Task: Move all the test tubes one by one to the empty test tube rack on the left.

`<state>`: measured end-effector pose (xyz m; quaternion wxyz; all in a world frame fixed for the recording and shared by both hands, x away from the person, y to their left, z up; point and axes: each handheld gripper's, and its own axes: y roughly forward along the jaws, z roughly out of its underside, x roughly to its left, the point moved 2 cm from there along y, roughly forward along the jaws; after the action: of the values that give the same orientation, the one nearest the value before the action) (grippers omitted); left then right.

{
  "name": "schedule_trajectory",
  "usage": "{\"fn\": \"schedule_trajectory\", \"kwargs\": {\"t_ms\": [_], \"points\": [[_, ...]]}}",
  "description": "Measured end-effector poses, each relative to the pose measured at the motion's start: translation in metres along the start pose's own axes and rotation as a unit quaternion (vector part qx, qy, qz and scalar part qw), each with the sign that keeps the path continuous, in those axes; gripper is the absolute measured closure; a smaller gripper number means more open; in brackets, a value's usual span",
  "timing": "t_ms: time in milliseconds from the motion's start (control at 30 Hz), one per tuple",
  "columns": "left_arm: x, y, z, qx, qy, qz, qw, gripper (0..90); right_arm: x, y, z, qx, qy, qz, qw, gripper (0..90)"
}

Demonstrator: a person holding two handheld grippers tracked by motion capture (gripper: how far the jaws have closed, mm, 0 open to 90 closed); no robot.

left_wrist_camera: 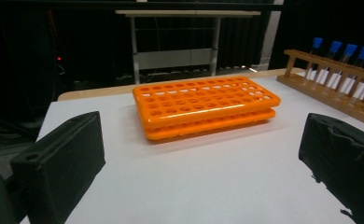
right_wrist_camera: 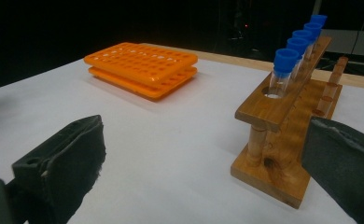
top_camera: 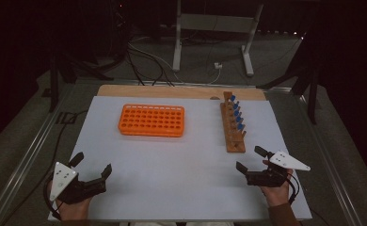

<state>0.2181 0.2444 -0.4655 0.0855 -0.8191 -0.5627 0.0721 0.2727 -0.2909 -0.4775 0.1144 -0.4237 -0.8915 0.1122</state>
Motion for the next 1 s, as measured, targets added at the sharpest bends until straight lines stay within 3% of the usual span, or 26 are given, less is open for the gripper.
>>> {"fn": "schedule_trajectory", "kwargs": {"t_ms": [267,433,633,800,900,933,1000], "points": [[0.000,0.001,0.003,0.008,0.002,-0.006,0.9999,1.3,0.004,-0.002,-0.009,-0.003,-0.008,-0.001,1.0000,0.0],[0.000,0.001,0.003,0.006,0.001,-0.009,0.9999,1.3,0.014,-0.006,-0.023,-0.008,-0.043,0.023,0.9988,0.1],[0.001,0.000,0.006,0.008,-0.005,-0.012,0.9999,1.3,0.020,-0.001,-0.036,0.013,-0.056,0.013,0.9983,0.1],[0.003,0.000,0.008,0.006,-0.017,-0.015,0.9997,1.3,0.017,0.004,-0.046,0.023,-0.056,0.011,0.9981,0.1],[0.004,0.000,0.008,0.006,-0.019,-0.016,0.9997,1.3,0.014,0.006,-0.056,0.024,-0.064,0.021,0.9974,0.2],[0.004,0.000,0.008,0.005,-0.021,-0.017,0.9996,1.3,0.010,0.008,-0.063,0.019,-0.078,0.039,0.9960,1.8],[0.005,0.000,0.009,0.004,-0.025,-0.018,0.9995,1.3,0.008,0.009,-0.066,0.017,-0.081,0.048,0.9954,2.0]]}}
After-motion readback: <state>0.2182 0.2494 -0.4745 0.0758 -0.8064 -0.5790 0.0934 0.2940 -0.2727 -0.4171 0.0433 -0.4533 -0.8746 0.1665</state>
